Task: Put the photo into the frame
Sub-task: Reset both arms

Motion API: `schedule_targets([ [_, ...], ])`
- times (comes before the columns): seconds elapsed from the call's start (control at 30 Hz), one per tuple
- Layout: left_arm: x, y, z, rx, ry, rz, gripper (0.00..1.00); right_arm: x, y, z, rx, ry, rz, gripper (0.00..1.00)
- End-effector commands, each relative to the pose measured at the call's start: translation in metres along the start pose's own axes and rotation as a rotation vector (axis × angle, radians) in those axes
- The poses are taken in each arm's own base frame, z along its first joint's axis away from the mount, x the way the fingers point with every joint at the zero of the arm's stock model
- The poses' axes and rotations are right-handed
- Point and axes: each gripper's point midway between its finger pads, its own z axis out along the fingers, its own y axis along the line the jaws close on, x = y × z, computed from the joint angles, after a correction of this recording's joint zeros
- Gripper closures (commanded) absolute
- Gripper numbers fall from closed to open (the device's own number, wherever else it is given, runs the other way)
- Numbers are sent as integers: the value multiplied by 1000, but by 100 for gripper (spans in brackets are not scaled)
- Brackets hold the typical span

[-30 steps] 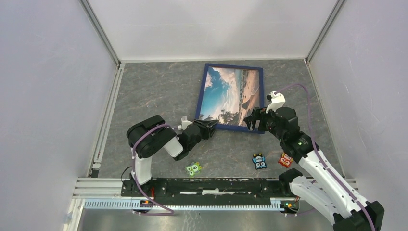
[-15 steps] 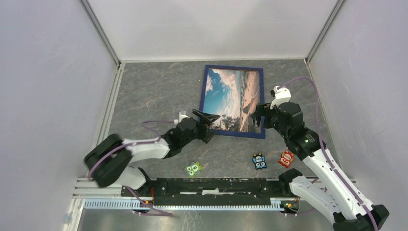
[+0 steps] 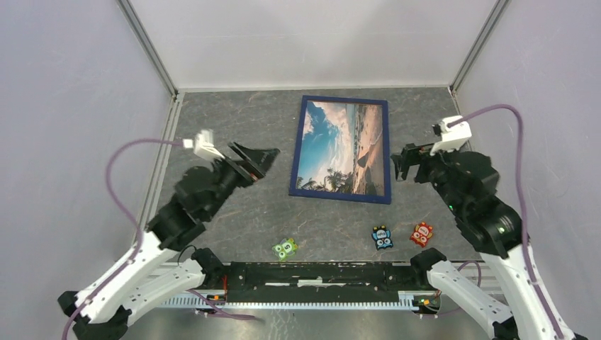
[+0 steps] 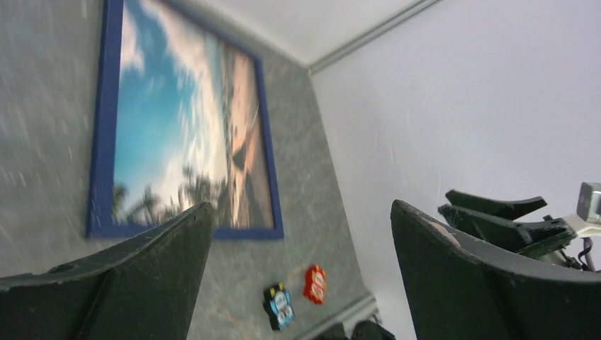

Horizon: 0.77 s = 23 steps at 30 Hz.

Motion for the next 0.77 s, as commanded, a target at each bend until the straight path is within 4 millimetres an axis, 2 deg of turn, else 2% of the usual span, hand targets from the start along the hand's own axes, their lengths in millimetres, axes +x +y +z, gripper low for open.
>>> schedule_targets([
  [0.0,-78,-55,-41,52,-135,501,0,-44,-14,-47,20,-132,-34,2],
  [0.1,-109,-87,-67,86,-165,624,0,-66,-20,-82,18,-227,5,2],
  [0.2,-126,-113,-91,152,-183,668,0,-83,-19,-114,-27,-347,67,2],
  [0.27,-129,-124,-104,208,-191,698,0,-88,-20,-133,-49,-420,99,2],
  [0.37,-130,-138,-120,311,-218,770,0,-91,-29,-150,-23,-485,120,2],
  [0.43,-134,-139,-124,314,-234,776,0,-94,-38,-159,14,-507,121,2],
  [0.6,-140,-145,-132,306,-230,790,0,-93,-49,-163,67,-528,130,2],
  [0.73,-138,-145,-130,304,-208,791,0,-80,-48,-133,104,-448,123,2],
])
